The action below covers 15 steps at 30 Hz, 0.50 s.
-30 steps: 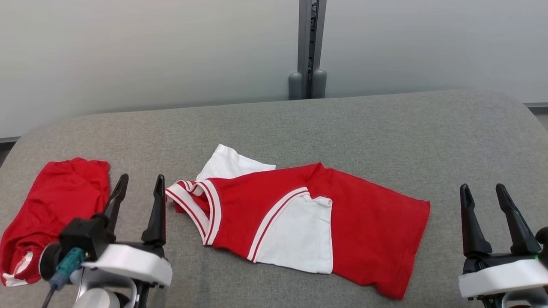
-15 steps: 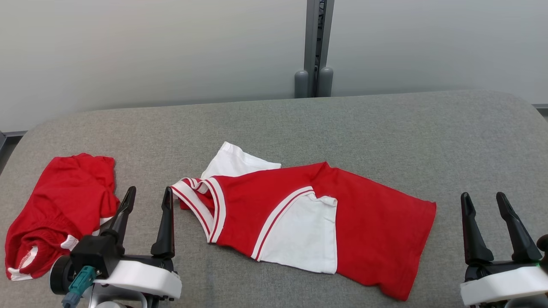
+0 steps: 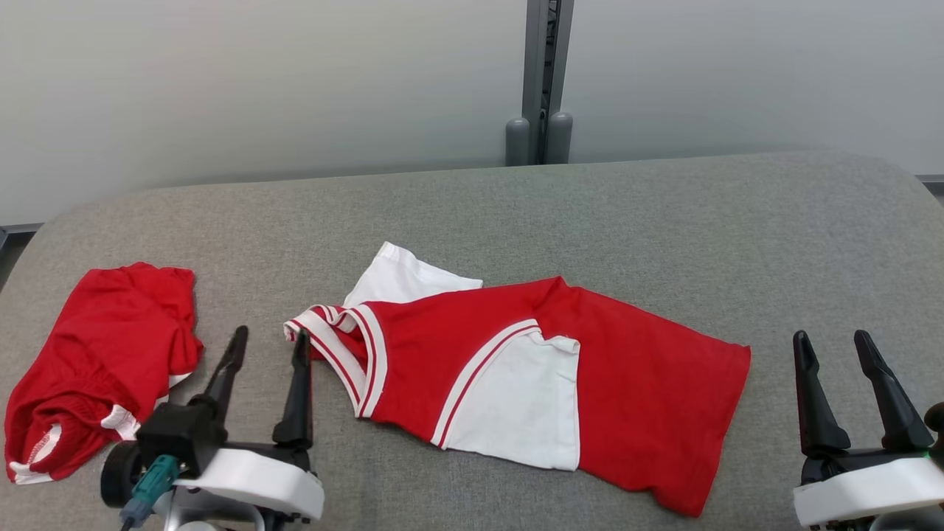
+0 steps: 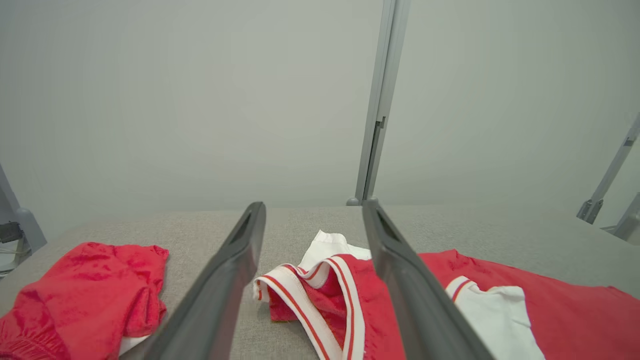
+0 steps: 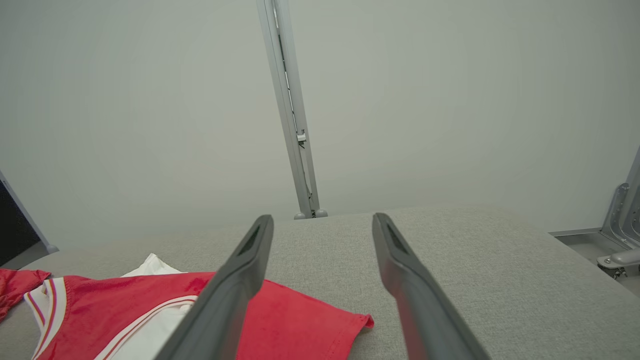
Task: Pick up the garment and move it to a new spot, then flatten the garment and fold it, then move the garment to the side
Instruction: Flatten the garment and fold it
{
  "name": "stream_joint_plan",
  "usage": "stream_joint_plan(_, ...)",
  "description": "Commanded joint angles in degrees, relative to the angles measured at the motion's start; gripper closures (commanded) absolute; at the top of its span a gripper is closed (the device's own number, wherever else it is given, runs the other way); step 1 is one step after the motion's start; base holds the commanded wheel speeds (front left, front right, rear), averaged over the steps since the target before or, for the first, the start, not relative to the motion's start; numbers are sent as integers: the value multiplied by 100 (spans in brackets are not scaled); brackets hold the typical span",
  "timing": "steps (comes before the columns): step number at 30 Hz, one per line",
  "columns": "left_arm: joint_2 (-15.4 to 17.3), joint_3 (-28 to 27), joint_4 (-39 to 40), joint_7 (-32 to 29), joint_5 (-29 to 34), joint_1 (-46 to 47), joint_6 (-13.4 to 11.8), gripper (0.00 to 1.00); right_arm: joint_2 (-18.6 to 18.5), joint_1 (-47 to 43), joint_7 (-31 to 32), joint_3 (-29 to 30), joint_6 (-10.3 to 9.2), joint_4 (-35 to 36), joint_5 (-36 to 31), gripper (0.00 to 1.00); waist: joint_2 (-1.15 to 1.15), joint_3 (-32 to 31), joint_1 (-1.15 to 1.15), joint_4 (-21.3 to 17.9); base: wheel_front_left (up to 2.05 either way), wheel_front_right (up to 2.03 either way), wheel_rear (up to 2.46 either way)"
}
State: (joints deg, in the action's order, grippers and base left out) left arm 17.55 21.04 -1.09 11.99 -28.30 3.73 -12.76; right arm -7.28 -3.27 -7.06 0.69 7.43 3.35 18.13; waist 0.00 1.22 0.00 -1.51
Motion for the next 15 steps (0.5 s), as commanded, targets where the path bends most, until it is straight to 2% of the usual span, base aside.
stream_joint_plan(1,13,57,36,-75,-8,71,33,0,-30,-3,18,3,11,30,27,0,0,18,0,-15,0,0,0)
stream_joint_plan(5,-86,283,69,-443,-87,205,123,0,-54,62,22,12,11,26,41,0,0,75,0,-79,0,0,0)
stream_joint_plan(15,-401,1136,-167,-1954,-162,863,366,0,-125,319,6,5,11,38,58,0,0,431,0,-383,0,0,0)
